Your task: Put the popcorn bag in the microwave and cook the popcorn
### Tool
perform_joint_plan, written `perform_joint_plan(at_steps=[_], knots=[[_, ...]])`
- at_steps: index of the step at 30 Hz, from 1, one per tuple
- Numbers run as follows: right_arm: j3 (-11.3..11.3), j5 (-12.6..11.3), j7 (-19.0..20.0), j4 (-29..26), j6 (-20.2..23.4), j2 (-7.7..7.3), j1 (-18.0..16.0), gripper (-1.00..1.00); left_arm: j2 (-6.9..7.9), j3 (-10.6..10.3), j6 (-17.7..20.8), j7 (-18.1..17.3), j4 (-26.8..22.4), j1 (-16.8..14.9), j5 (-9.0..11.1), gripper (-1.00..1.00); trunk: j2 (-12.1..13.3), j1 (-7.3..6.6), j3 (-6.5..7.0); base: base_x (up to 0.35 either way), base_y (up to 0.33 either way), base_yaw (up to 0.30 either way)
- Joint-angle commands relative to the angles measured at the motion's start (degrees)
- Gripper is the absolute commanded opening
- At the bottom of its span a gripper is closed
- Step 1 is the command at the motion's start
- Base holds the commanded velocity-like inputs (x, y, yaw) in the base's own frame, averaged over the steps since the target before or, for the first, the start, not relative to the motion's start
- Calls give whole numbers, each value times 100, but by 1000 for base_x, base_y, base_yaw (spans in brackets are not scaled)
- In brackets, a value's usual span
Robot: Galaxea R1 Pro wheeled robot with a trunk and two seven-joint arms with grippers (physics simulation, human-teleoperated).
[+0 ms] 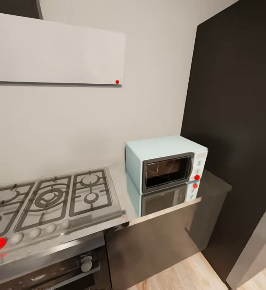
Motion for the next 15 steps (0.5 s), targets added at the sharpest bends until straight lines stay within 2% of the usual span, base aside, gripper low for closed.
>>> perform_joint_plan(at_steps=[1,15], knots=[[-41,42,12,18,-38,-7,-8,100,-1,-48,-14,18,3,-4,35,100,-5,1,-7,0,0,287],[-42,42,10,18,-33,-16,-8,100,4,-44,-5,-25,3,-4,41,100,-5,1,-7,0,0,284]])
